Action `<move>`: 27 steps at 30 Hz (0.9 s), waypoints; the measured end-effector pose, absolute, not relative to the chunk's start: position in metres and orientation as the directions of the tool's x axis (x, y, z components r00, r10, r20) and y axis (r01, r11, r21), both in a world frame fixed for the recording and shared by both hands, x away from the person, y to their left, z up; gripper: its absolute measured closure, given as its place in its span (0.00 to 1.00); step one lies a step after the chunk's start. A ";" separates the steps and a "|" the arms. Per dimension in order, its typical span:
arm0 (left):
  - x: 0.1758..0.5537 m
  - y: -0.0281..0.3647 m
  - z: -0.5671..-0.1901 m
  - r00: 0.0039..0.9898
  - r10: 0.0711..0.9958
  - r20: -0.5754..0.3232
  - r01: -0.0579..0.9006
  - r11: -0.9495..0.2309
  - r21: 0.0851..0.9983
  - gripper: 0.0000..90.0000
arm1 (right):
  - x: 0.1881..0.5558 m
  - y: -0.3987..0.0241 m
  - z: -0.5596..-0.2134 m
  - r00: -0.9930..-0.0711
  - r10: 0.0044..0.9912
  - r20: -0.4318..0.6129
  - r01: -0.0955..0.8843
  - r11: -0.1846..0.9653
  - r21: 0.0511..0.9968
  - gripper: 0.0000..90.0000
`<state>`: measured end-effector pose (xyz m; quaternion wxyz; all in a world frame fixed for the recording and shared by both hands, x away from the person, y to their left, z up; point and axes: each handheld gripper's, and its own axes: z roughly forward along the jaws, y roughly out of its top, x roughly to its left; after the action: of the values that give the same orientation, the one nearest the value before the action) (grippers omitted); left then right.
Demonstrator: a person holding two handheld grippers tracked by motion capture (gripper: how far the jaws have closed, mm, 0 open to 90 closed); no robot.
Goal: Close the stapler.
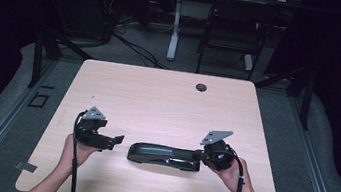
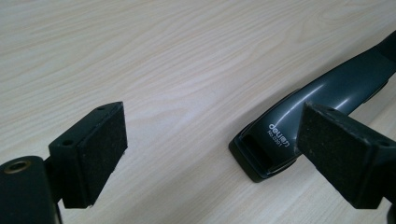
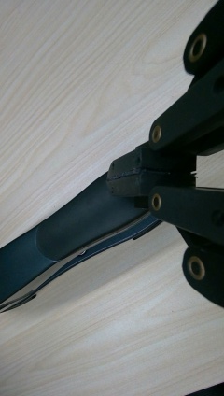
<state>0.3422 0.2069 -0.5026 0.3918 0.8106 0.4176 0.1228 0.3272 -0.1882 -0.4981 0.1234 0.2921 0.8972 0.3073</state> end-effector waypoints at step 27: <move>0.342 0.207 -0.503 0.628 0.768 -0.129 0.579 -0.349 0.737 0.10 | 0.328 -0.200 -0.469 -0.752 0.659 0.022 0.489 0.535 0.689 0.43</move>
<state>0.3423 0.2070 -0.5027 0.3920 0.8125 0.4144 0.1204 0.3276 -0.2000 -0.4694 0.1208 0.3307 0.8678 0.3507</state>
